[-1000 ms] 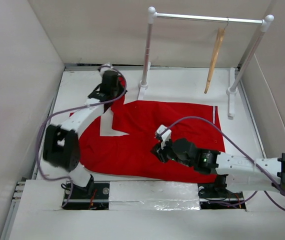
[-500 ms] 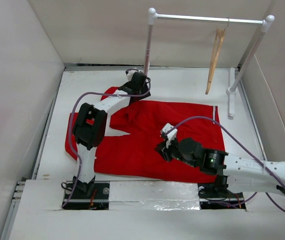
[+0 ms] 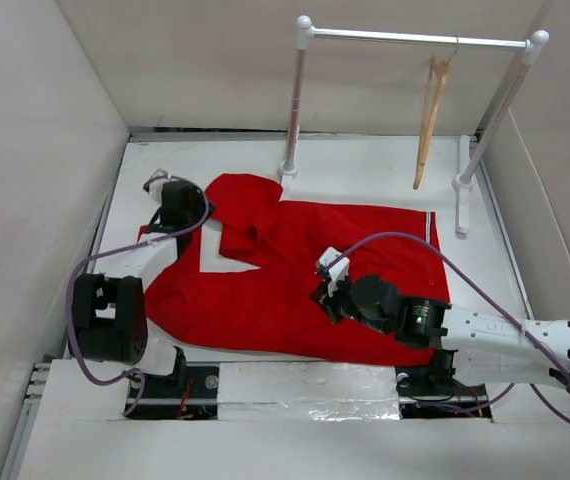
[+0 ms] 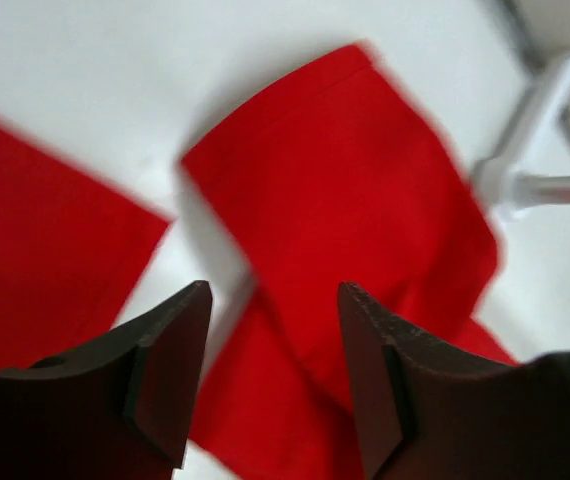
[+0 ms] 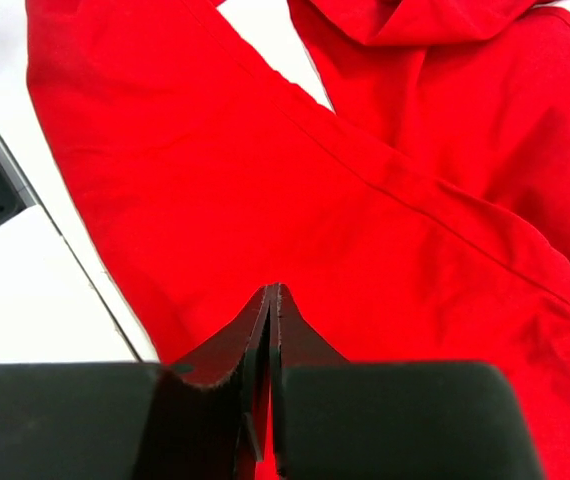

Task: Place the trousers on the hanger
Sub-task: Flatten out the trousers at the center of the board.

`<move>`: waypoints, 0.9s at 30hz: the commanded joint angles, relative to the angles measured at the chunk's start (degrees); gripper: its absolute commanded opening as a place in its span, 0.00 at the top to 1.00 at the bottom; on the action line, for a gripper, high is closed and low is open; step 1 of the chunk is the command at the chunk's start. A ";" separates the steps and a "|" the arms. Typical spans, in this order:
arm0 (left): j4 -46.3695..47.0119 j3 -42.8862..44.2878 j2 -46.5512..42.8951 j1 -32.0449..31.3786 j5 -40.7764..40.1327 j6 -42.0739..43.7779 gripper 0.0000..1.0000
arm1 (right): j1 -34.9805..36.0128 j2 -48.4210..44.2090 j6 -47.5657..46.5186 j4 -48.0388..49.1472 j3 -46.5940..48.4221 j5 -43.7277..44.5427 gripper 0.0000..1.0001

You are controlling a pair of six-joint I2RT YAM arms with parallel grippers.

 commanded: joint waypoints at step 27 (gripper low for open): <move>13.73 3.78 17.31 5.31 6.98 -8.09 1.00 | 0.31 -1.62 1.23 3.27 -1.22 0.84 0.69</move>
